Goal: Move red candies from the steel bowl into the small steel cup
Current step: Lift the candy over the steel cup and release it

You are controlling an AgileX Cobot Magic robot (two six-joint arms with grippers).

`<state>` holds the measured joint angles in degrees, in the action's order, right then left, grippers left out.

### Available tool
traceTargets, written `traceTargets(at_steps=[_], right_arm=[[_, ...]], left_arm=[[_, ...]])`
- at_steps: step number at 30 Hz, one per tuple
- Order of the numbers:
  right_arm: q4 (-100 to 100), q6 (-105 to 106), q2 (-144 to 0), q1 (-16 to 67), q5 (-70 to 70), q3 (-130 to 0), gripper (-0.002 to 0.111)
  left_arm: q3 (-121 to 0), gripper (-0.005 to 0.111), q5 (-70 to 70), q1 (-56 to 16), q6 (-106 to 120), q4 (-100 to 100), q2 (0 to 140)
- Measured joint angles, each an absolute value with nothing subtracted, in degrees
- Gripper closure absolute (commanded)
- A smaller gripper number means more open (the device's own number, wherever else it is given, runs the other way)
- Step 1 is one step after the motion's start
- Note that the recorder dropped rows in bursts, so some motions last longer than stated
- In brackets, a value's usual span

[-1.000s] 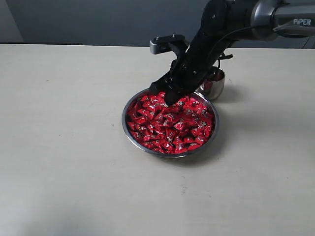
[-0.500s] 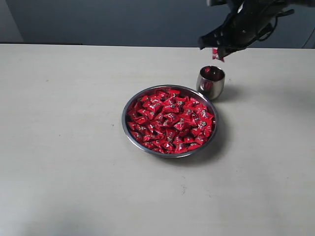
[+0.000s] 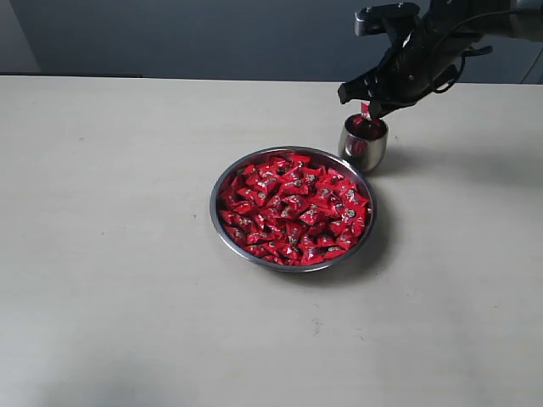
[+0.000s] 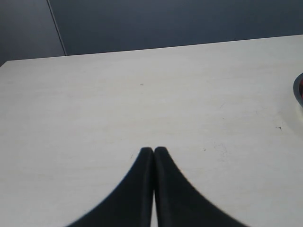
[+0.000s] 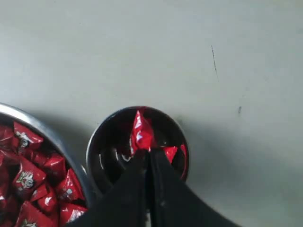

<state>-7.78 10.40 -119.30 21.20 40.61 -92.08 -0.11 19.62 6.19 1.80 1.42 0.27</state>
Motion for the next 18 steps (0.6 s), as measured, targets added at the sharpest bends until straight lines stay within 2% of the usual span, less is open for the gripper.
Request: traceTargets(at_steps=[8, 9, 11, 13, 18], right_arm=[[-7.8, 10.6, -119.8, 21.2, 39.7, -92.1, 0.108], [-7.8, 10.6, -119.8, 21.2, 40.0, -92.1, 0.106], [-8.3, 11.2, -119.8, 21.2, 40.5, -92.1, 0.086], [-9.0, 11.7, -119.8, 21.2, 40.6, -92.1, 0.073], [-11.1, 11.8, -119.8, 21.2, 41.4, -92.1, 0.072]], left_arm=[[-0.1, 0.106, 19.6, 6.2, 1.8, 1.4, 0.3], [-0.1, 0.106, 19.6, 6.2, 1.8, 1.4, 0.3], [-0.1, 0.106, 19.6, 6.2, 1.8, 1.4, 0.3], [-0.1, 0.106, 19.6, 6.2, 1.8, 1.4, 0.3], [-0.1, 0.106, 19.6, 6.2, 1.8, 1.4, 0.3]])
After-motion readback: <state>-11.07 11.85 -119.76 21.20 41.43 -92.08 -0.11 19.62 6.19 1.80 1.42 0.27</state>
